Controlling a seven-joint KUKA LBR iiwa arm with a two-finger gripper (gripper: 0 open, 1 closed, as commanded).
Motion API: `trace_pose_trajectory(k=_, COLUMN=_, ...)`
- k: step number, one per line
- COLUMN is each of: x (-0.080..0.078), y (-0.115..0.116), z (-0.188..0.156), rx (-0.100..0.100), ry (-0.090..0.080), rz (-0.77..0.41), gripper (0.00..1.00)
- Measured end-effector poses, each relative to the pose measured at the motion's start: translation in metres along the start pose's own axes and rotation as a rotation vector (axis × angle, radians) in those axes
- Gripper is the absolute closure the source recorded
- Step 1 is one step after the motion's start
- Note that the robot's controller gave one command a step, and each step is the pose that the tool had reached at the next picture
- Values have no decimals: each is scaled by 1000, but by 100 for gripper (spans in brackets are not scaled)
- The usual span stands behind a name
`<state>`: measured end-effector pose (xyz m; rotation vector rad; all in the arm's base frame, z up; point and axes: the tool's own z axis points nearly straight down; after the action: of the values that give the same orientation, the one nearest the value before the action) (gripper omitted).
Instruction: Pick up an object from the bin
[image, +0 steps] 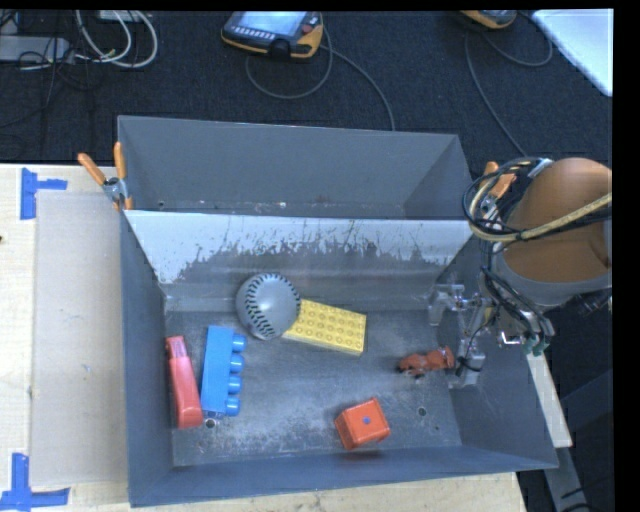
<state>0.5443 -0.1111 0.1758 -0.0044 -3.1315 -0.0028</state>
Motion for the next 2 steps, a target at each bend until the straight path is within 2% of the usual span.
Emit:
trace_pose_trajectory(k=1, x=-2, y=0, z=-4, rx=1, ry=-8, rz=-3, gripper=0)
trace_pose_trajectory(k=2, x=-5, y=-1, z=11, rx=2, ry=-12, rz=-127, gripper=0)
